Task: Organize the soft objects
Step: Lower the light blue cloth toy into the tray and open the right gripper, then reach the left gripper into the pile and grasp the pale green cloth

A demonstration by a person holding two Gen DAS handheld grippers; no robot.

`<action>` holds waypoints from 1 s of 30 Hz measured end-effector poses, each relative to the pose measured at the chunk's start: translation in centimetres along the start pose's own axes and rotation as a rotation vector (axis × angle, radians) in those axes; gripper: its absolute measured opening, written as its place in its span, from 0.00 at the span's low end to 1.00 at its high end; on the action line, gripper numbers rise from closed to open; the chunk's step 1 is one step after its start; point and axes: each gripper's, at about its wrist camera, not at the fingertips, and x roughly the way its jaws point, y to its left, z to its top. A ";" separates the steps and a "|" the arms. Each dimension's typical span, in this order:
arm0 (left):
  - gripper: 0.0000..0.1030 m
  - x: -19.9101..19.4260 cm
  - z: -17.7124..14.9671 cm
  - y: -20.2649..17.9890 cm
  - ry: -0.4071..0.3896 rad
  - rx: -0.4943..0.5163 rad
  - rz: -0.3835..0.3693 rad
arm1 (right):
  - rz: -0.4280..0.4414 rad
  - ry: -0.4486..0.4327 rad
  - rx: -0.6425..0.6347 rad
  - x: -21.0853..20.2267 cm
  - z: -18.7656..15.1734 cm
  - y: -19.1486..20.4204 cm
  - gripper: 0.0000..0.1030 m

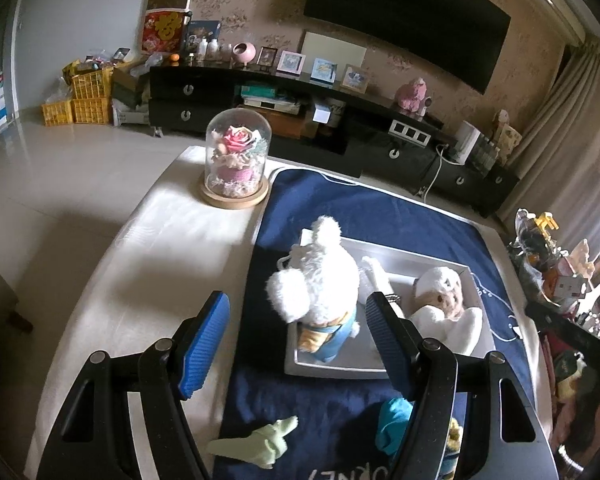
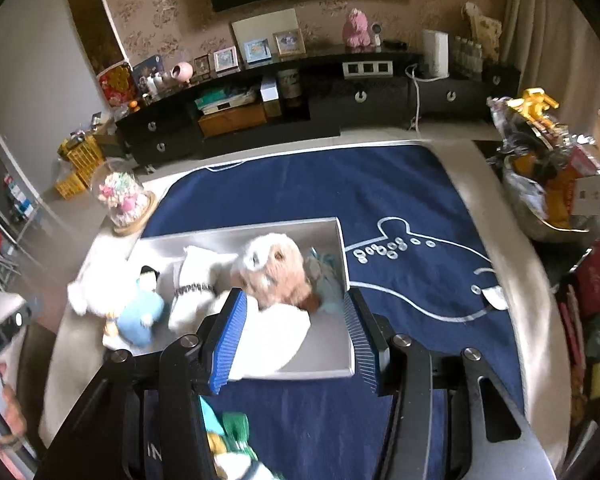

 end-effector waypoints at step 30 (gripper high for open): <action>0.69 6.4 -9.5 -0.9 0.417 0.439 0.050 | 0.144 0.138 0.028 -0.7 -3.7 -1.4 1.00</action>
